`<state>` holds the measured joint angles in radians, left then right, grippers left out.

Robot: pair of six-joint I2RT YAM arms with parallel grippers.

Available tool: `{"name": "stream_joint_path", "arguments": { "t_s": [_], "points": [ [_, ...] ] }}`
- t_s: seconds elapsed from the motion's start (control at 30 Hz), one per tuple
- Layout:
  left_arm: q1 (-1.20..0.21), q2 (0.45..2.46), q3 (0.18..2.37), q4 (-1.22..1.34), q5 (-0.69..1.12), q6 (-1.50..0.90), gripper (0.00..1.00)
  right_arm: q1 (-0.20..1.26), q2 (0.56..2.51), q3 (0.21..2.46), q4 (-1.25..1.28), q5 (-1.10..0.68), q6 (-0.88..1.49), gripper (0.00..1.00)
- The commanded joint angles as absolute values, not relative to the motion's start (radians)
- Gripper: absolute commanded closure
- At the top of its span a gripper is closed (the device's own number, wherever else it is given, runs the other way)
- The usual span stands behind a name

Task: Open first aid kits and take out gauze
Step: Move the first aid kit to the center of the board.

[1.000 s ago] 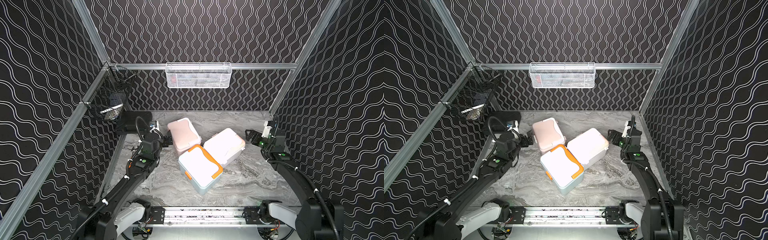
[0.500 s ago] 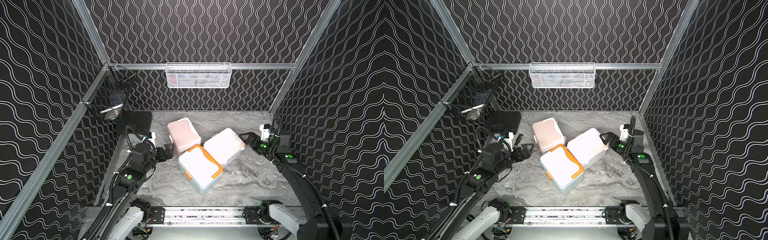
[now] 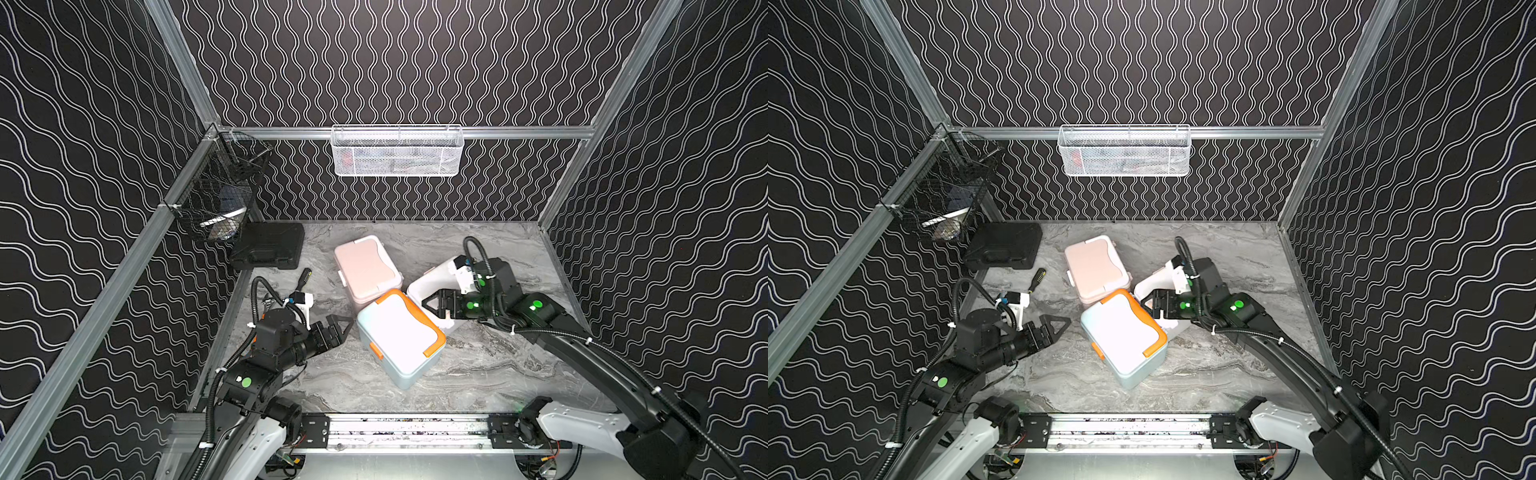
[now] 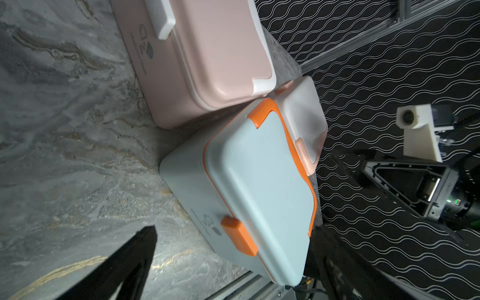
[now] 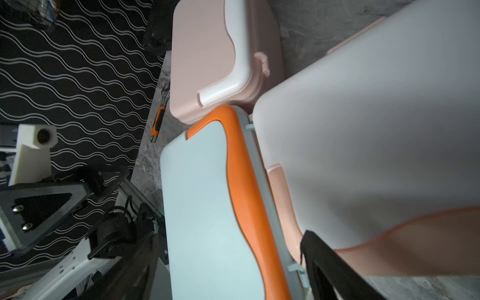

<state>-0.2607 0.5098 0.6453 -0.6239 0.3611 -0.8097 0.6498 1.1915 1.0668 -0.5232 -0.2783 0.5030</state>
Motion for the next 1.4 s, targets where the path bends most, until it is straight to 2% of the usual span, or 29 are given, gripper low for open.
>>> {"name": "stream_joint_path", "arguments": {
  "t_s": [0.0, 0.23, 0.5, 0.73, 0.87, 1.17, 1.37],
  "points": [
    [-0.262, 0.485, 0.653, -0.72, 0.399, -0.823, 0.02, 0.696, 1.269, 1.157, -0.542, -0.216, 0.484, 0.15],
    [-0.262, 0.437, 0.594, -0.71, 0.42, -0.859, 0.01, 0.745, 1.57, 1.396, -0.598, -0.223, 0.535, 0.25],
    [-0.262, 0.452, 0.53, -0.639, 0.447, -0.864, 0.01, 0.772, 1.739, 1.492, -0.68, -0.14, 0.568, 0.35],
    [-0.263, 0.501, 0.534, -0.612, 0.472, -0.826, 0.01, 0.758, 1.65, 1.343, -0.735, 0.115, 0.6, 0.35],
    [-0.262, 0.514, 0.532, -0.599, 0.494, -0.827, 0.01, 0.691, 1.59, 1.288, -0.746, 0.18, 0.6, 0.35],
    [-0.267, 0.511, 0.535, -0.565, 0.504, -0.871, 0.01, 0.39, 1.466, 1.144, -0.691, 0.134, 0.595, 0.32],
    [-0.333, 0.549, 0.51, -0.465, 0.473, -0.961, 0.01, 0.373, 1.365, 1.155, -0.635, -0.059, 0.552, 0.28]
  ]
}}
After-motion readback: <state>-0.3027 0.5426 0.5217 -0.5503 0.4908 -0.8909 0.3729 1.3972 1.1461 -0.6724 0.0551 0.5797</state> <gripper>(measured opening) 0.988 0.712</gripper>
